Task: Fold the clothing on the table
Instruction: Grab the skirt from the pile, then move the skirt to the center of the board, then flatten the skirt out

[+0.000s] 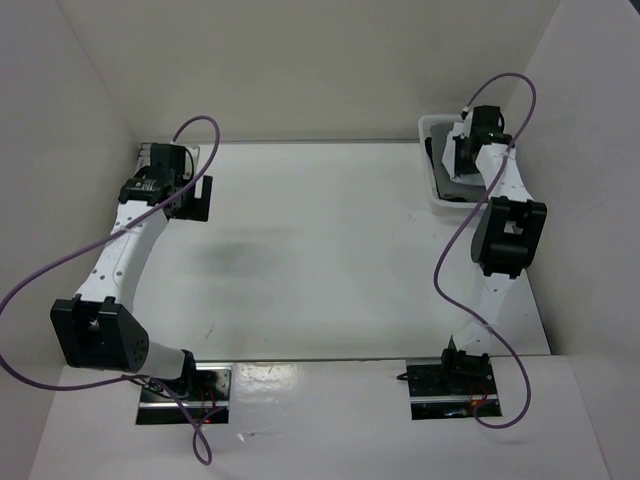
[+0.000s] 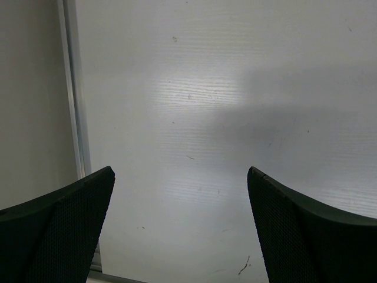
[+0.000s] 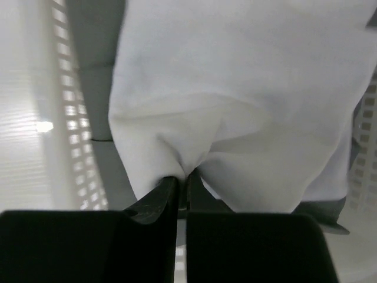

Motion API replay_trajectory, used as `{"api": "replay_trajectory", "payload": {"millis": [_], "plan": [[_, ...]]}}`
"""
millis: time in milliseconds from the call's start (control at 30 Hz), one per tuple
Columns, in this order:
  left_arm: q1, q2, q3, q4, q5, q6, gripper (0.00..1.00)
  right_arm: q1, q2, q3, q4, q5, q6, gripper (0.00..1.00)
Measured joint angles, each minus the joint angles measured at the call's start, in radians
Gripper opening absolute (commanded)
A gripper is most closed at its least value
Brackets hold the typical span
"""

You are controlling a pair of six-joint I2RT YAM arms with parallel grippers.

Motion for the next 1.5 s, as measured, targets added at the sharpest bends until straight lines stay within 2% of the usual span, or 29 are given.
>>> {"api": "replay_trajectory", "payload": {"millis": [200,300,400,433,467,500,533,600,700,833,900,967,1033,1133,1167,1267,1367,1500], "plan": [[0.0,-0.001,0.036,0.0,0.0,0.014,0.99,0.003,-0.064,0.212,-0.125,-0.196,0.005,0.0],[0.0,-0.006,0.039,-0.003,-0.001,0.017,0.99,0.023,-0.188,0.299,-0.165,-0.37,0.002,0.0],[0.008,-0.031,0.039,-0.012,0.003,0.024,0.99,0.097,-0.36,0.321,-0.19,-0.597,-0.043,0.0],[0.011,-0.045,0.039,-0.015,0.008,0.032,0.99,0.139,-0.418,0.321,-0.206,-0.667,-0.07,0.25],[0.017,-0.059,0.039,-0.018,0.013,0.035,0.99,0.183,-0.47,0.32,-0.222,-0.73,-0.092,0.58],[0.021,-0.072,0.039,-0.019,0.019,0.038,0.99,0.229,-0.514,0.313,-0.23,-0.782,-0.106,0.86],[0.029,-0.089,0.039,-0.022,0.024,0.039,0.99,0.261,-0.552,0.288,-0.222,-0.794,-0.114,0.99],[0.037,-0.116,0.032,-0.022,0.035,0.039,0.99,0.272,-0.628,0.196,-0.19,-0.732,-0.119,0.99],[0.044,-0.152,0.006,-0.023,0.044,0.039,0.99,0.265,-0.65,0.046,-0.131,-0.484,-0.114,0.99],[0.043,-0.179,-0.039,-0.021,0.061,0.042,0.99,0.336,-0.509,-0.162,-0.071,-0.064,-0.103,0.99],[0.043,-0.185,-0.065,-0.021,0.074,0.043,0.99,0.394,-0.417,-0.273,-0.073,0.09,-0.101,0.99],[0.043,-0.186,-0.087,-0.02,0.097,0.054,0.99,0.462,-0.363,-0.367,-0.101,0.172,-0.101,0.99],[0.043,-0.186,-0.111,-0.019,0.127,0.072,0.97,0.522,-0.358,-0.395,-0.154,0.186,-0.103,0.99],[0.043,-0.17,-0.135,-0.025,0.179,0.099,0.82,0.588,-0.403,-0.36,-0.159,0.167,-0.105,0.99],[0.043,-0.152,-0.137,-0.027,0.192,0.107,0.62,0.594,-0.42,-0.339,-0.157,0.159,-0.105,0.99],[0.043,-0.07,-0.143,-0.019,0.205,0.115,0.19,0.586,-0.461,-0.299,-0.15,0.157,-0.105,0.99],[0.043,0.035,-0.17,0.008,0.203,0.117,0.17,0.578,-0.473,-0.297,-0.151,0.157,-0.105,0.99],[0.037,0.132,-0.189,0.042,0.203,0.116,0.24,0.576,-0.472,-0.314,-0.157,0.158,-0.106,0.99]]}}
